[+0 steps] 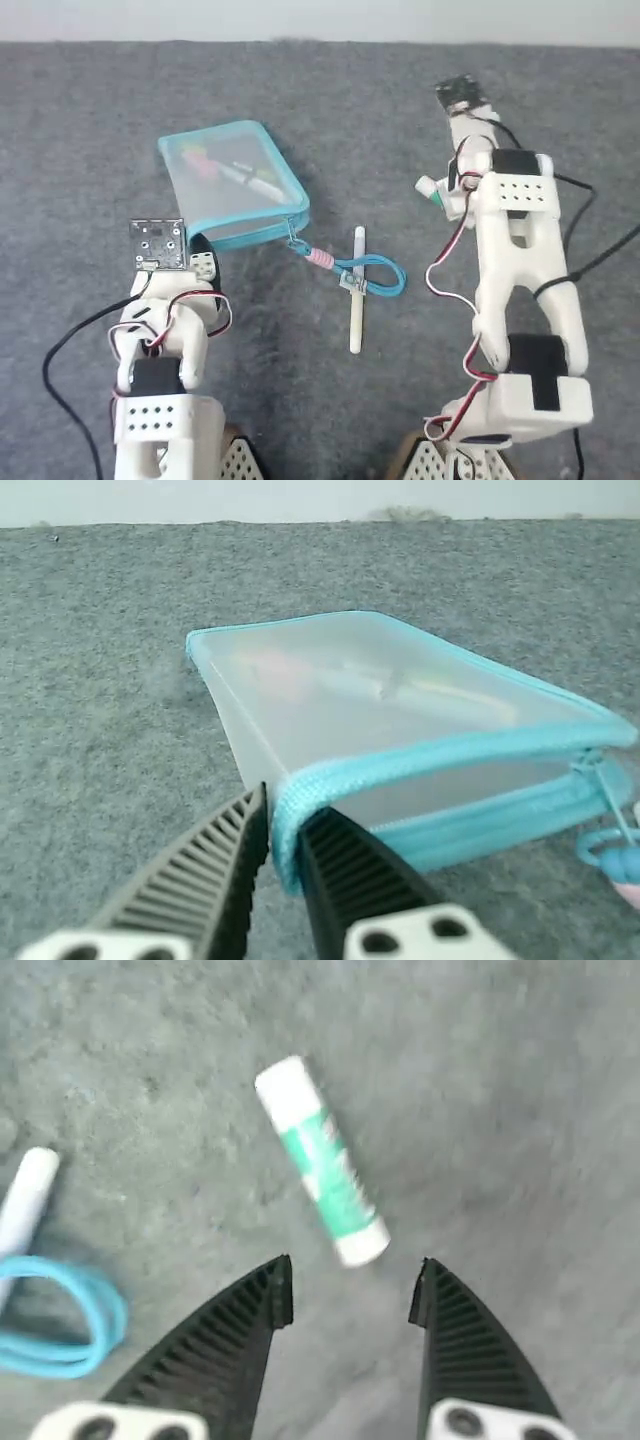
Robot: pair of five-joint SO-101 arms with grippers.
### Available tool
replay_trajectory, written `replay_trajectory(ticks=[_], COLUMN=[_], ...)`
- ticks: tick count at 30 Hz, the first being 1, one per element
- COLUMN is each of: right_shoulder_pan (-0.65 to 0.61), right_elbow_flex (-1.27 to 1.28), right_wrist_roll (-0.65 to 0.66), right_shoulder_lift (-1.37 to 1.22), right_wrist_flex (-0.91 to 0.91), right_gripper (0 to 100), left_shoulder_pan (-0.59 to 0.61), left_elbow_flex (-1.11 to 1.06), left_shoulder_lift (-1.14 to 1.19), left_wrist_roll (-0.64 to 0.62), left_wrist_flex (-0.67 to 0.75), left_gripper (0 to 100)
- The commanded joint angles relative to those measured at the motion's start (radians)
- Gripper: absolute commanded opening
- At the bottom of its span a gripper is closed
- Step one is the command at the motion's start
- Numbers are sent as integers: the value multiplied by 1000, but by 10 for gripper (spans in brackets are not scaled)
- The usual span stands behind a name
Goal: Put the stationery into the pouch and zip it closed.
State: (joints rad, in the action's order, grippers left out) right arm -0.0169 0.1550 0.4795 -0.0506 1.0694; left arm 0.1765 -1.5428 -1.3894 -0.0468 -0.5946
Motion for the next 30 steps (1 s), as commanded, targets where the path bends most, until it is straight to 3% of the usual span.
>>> replay_trajectory(ticks=[1, 8, 19, 22, 25, 30], right_shoulder_pan=[7, 36, 124, 124, 127, 148], right_elbow_flex=[-58, -132, -285, -282, -310, -459], right_wrist_roll=[198, 405, 413, 413, 413, 400], right_shoulder_lift=[-68, -295, -533, -536, -535, -507], right_wrist_flex=[-74, -119, -114, -114, -38, 268], right_gripper=[208, 207, 203, 130, 0, 5], left_shoulder_pan=[6, 6, 6, 6, 6, 6], left_elbow_flex=[35, 33, 33, 33, 31, 31], left_shoulder_lift=[-14, -14, -14, -14, -14, -14], left_wrist_roll=[-9, -9, -9, -9, -9, -9], left_wrist_flex=[34, 34, 34, 34, 34, 34], left_gripper=[13, 13, 13, 13, 13, 13])
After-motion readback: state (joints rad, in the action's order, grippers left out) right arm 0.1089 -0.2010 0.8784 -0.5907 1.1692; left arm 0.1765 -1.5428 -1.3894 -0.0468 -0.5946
